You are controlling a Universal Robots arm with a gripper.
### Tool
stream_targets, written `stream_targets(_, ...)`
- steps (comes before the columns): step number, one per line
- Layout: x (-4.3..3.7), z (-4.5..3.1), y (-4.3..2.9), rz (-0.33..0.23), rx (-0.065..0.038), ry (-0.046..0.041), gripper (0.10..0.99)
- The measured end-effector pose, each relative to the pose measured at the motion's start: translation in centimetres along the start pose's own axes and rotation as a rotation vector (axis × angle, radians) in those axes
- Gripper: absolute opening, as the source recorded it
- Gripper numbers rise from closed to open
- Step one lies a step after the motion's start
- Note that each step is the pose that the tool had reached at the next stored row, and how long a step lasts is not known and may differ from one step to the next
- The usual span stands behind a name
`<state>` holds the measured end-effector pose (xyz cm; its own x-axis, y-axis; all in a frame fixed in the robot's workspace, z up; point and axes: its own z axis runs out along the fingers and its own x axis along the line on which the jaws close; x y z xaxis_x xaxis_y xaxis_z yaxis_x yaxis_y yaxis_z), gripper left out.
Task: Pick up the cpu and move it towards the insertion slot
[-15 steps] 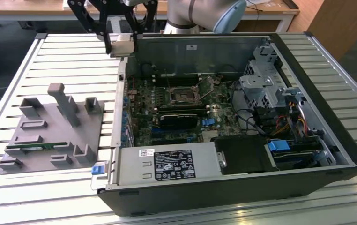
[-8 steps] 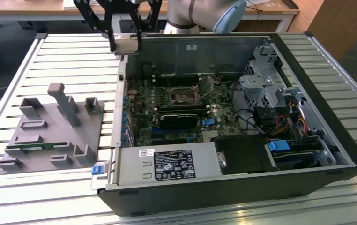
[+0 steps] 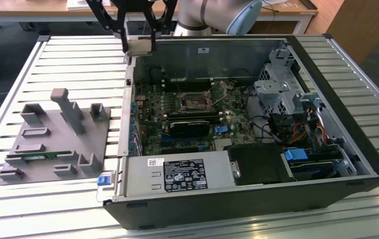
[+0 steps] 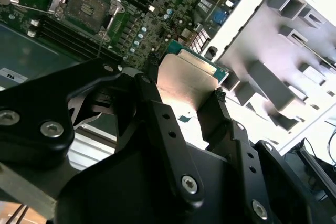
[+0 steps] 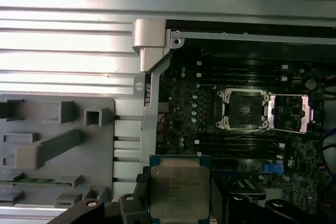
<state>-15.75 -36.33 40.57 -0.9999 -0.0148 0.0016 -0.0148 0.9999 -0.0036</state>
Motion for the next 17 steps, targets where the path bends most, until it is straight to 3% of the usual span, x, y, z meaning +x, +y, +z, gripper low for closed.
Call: stream_targets(17, -2.48, -0.01, 1.41, 0.000, 0.000, 0.0000, 0.545)
